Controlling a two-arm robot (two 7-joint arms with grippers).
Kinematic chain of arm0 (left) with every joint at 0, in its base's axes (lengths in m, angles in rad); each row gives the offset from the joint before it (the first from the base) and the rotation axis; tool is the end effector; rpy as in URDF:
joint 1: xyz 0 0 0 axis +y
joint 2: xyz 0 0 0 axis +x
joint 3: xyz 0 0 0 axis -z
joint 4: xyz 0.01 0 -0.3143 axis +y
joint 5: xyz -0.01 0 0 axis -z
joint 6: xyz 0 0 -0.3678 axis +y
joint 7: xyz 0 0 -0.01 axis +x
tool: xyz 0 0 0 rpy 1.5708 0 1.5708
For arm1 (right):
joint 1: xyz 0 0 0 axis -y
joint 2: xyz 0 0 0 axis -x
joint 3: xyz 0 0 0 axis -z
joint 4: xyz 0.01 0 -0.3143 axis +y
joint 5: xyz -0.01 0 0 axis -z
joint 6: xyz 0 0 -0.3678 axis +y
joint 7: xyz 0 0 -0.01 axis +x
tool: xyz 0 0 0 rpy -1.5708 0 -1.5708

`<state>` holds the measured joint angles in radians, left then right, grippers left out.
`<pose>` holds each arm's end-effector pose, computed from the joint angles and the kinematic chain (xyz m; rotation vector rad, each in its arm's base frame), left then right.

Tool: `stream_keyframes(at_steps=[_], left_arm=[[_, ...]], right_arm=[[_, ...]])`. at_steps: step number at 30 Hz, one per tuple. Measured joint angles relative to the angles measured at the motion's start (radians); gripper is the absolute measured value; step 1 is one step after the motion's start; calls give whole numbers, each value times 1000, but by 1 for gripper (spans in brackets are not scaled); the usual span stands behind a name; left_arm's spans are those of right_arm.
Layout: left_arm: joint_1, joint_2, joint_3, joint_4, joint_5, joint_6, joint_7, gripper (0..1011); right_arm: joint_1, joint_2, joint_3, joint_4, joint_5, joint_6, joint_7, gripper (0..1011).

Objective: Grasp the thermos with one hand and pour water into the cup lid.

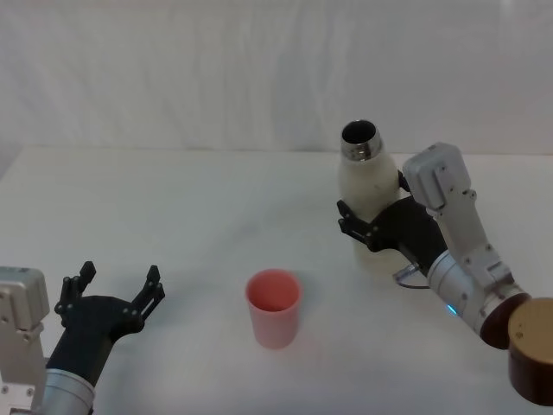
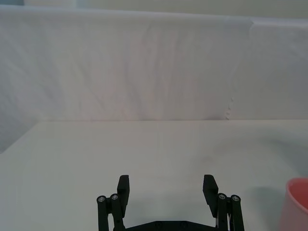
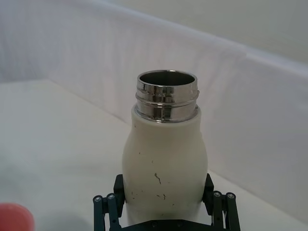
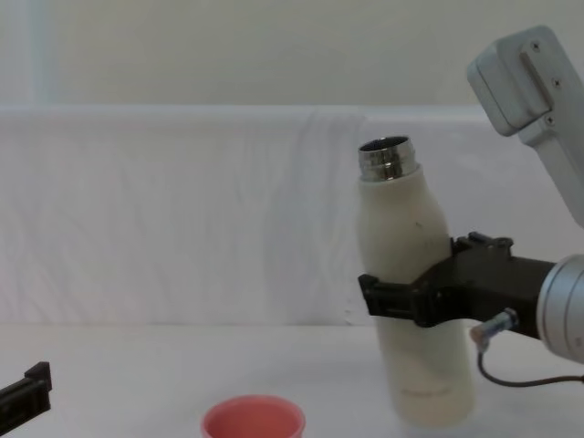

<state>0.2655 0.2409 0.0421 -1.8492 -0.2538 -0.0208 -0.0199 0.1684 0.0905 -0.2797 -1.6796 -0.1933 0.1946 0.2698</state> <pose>0.3054 0.0371 -0.3083 -0.0381 0.0141 1.4461 0.4157 0.0802 -0.2271 -0.1983 -0.2783 -1.0674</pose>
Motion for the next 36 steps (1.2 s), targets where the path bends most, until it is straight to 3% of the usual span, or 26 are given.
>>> stream_keyframes(at_steps=[7,14,36], left_arm=[[0,0,0,0,0,0,0,1001],[0,0,0,0,0,0,0,1001],[0,0,0,0,0,0,0,1001]], right_arm=[[17,-40,26,52,131,0,38,957],[28,-51,37,84,205,8,58,957],[93,-36,7,171,264,22,26,957]])
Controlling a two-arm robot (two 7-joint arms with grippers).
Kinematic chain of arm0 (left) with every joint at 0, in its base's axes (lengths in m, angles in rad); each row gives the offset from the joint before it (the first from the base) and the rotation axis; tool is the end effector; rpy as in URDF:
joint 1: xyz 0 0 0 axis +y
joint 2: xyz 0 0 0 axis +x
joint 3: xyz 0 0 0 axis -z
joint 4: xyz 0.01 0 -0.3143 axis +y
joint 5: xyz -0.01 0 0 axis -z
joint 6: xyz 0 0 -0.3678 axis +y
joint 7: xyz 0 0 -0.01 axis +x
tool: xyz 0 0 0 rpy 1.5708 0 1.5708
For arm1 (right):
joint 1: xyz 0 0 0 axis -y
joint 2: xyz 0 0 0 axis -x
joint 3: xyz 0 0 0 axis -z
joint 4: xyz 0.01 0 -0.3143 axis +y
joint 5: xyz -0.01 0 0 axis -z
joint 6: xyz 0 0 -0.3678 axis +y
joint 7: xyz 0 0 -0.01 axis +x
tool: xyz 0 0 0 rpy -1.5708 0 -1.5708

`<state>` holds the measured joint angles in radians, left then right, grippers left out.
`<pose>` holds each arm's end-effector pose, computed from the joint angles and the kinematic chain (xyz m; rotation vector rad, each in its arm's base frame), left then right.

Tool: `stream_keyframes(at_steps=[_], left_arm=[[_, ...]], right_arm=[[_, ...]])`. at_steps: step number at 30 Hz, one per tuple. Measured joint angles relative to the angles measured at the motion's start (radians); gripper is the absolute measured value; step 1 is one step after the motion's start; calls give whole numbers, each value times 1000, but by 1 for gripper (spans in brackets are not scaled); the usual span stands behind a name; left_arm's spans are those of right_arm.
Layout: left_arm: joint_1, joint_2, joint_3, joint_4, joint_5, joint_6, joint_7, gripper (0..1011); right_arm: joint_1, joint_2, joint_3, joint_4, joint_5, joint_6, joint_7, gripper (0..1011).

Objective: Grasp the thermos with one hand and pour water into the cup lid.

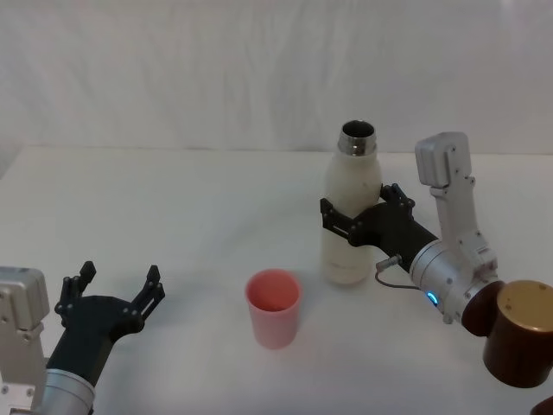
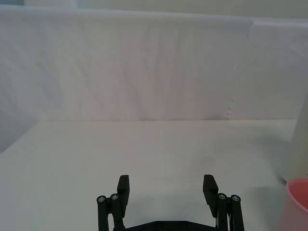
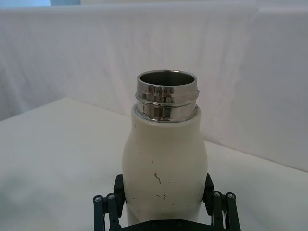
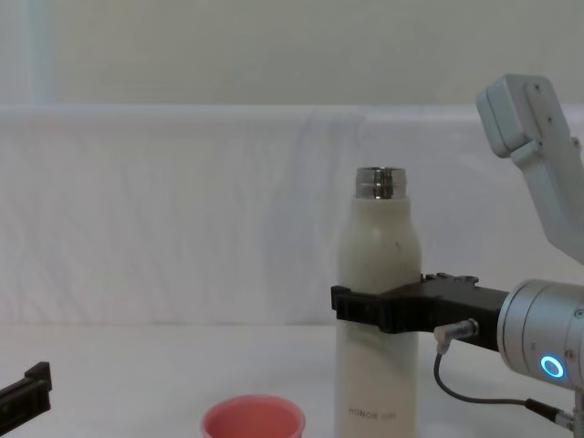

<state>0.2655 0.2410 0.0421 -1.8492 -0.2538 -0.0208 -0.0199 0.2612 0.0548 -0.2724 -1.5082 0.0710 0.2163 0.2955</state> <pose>0.3054 0.0372 -0.3082 -0.0380 0.0140 1.4460 0.4509 0.0847 -0.2471 -0.0683 -0.0058 -1.0128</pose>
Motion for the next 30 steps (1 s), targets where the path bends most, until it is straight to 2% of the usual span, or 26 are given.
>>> stream_keyframes(at_steps=[10,30], left_arm=[[0,0,0,0,0,0,0,1001],[0,0,0,0,0,0,0,1001]], right_arm=[[17,14,-22,28,21,-10,-9,957],[27,48,-55,44,70,-34,-25,957]])
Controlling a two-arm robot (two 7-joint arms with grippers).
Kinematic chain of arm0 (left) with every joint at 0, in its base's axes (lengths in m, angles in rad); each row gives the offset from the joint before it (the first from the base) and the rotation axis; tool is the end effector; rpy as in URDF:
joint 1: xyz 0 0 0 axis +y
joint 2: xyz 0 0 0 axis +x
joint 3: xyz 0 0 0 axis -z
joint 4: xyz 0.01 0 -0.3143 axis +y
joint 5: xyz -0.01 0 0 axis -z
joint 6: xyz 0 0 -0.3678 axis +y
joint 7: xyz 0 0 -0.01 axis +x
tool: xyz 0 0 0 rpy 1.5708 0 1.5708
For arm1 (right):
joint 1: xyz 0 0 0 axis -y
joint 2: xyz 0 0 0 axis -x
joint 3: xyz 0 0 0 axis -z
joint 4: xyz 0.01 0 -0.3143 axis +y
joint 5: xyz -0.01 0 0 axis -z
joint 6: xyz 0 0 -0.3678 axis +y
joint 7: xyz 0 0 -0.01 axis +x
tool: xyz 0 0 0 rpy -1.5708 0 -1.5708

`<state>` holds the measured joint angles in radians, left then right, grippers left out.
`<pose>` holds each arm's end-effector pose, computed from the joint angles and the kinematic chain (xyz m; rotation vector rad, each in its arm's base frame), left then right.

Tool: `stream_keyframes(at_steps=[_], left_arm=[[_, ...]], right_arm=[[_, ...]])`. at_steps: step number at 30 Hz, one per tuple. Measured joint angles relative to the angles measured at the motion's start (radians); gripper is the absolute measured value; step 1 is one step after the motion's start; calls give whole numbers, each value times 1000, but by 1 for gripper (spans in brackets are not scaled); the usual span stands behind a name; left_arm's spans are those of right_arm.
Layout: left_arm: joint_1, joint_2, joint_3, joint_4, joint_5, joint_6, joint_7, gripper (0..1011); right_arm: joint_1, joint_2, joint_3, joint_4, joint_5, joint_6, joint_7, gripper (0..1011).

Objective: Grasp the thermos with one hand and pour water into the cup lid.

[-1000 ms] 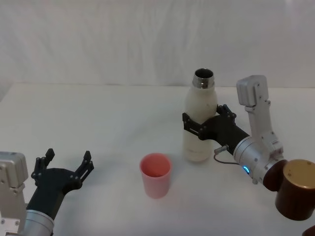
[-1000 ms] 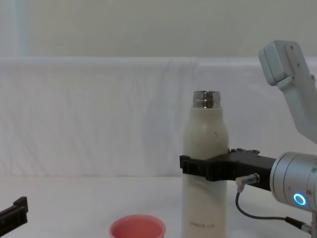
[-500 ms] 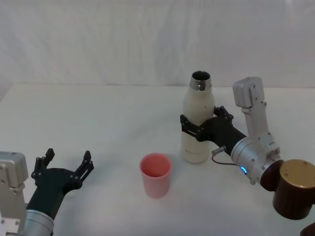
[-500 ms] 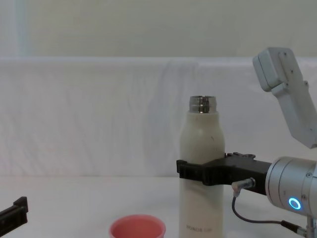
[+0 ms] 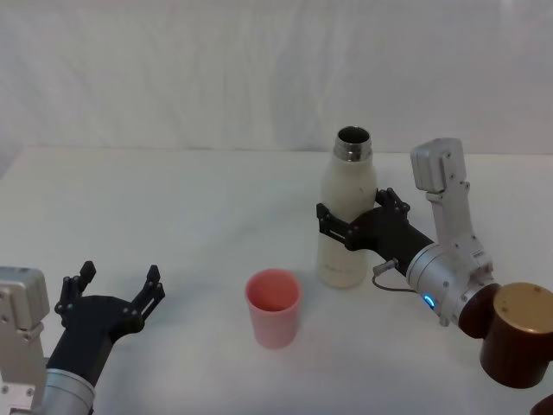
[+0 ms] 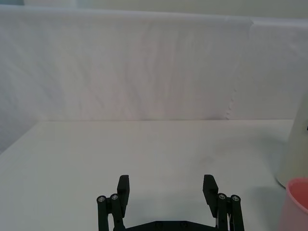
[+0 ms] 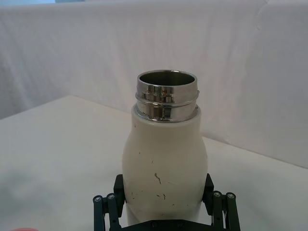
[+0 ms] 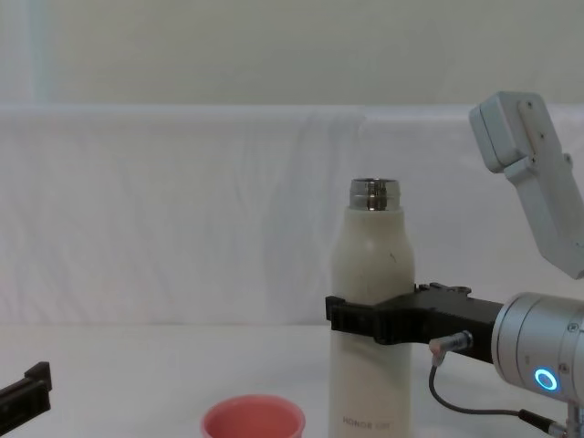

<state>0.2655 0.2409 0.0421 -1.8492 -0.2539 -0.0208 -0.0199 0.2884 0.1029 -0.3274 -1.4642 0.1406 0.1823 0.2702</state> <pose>0.3054 0.0371 -0.3083 -0.0381 0.0141 1.4461 0.4559 0.0855 -0.2580 -0.0688 -0.0010 -0.9925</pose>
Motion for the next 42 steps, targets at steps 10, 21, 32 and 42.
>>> stream_keyframes(at_steps=[10,21,32,42], left_arm=[[0,0,0,0,0,0,0,1001],[0,0,0,0,0,0,0,1001],[0,0,0,0,0,0,0,1001],[0,0,0,0,0,0,0,1001]], right_arm=[[-2,18,-13,0,16,-5,-4,957],[-3,24,-18,-3,23,-6,-4,957],[-3,22,-16,-4,22,-7,-4,1002],[-3,21,-15,-4,21,-7,-3,1002]])
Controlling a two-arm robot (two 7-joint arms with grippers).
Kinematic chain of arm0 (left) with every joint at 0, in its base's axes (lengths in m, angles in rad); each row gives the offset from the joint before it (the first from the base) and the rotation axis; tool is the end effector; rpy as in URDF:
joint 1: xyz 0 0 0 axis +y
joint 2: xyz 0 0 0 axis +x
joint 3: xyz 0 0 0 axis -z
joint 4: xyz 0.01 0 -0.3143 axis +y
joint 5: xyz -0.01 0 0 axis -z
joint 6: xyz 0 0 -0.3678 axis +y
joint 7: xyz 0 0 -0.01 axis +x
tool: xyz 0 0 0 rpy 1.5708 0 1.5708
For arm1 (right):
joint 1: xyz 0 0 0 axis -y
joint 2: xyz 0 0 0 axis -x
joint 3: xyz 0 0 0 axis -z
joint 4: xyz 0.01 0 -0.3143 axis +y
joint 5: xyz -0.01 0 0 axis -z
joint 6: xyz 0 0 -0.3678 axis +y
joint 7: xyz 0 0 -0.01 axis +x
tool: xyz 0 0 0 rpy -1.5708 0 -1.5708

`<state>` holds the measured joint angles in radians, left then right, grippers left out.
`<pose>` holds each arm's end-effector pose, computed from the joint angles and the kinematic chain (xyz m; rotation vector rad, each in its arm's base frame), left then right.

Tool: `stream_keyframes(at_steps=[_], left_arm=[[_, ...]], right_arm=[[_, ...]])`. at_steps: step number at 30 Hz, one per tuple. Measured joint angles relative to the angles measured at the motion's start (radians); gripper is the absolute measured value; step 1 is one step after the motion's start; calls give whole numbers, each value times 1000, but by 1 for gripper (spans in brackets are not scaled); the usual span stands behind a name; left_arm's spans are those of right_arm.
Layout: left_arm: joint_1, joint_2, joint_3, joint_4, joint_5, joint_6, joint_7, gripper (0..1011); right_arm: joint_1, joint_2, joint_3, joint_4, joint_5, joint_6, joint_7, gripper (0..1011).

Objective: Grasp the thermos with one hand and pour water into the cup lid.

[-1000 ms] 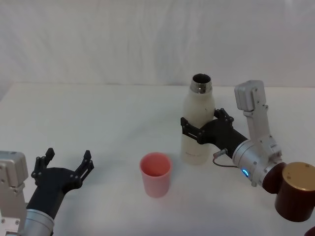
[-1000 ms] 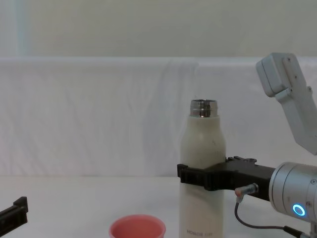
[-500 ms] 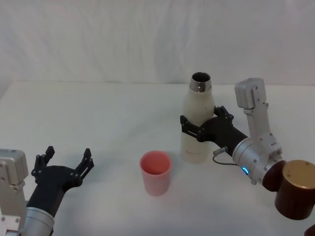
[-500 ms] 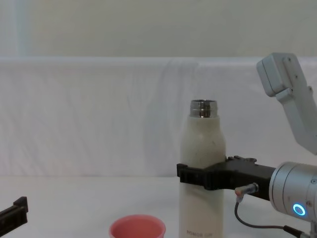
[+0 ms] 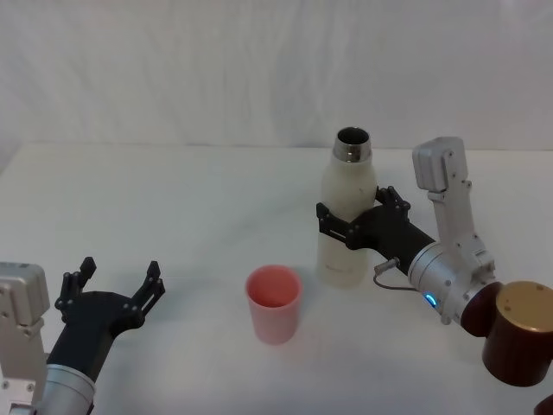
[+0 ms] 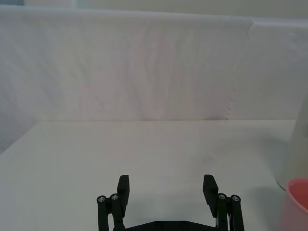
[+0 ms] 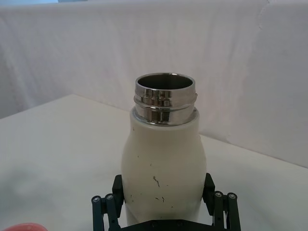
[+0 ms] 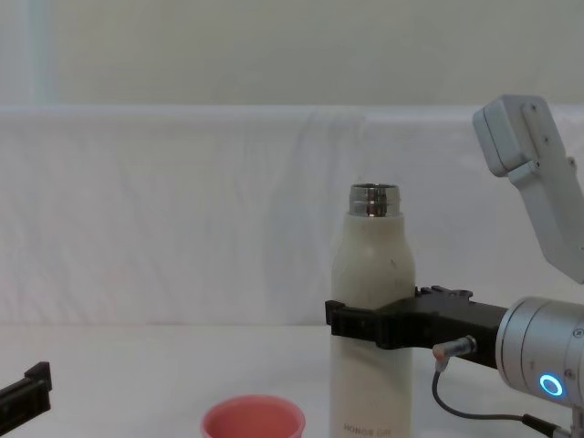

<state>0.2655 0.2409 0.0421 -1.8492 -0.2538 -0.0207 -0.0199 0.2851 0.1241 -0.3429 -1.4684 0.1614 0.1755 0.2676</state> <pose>0.3054 0.0371 -0.3083 -0.0380 0.0141 1.4461 0.4536 0.0834 -0.2607 -0.0710 -0.0014 -0.9824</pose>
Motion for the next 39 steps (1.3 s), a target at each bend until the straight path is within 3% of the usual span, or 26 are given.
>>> stream_keyframes(at_steps=[16,39], left_arm=[[0,0,0,0,0,0,0,1001],[0,0,0,0,0,0,0,1001]], right_arm=[[-2,1,0,0,1,3,0,1001],[-45,44,2,-68,39,7,-11,1001]])
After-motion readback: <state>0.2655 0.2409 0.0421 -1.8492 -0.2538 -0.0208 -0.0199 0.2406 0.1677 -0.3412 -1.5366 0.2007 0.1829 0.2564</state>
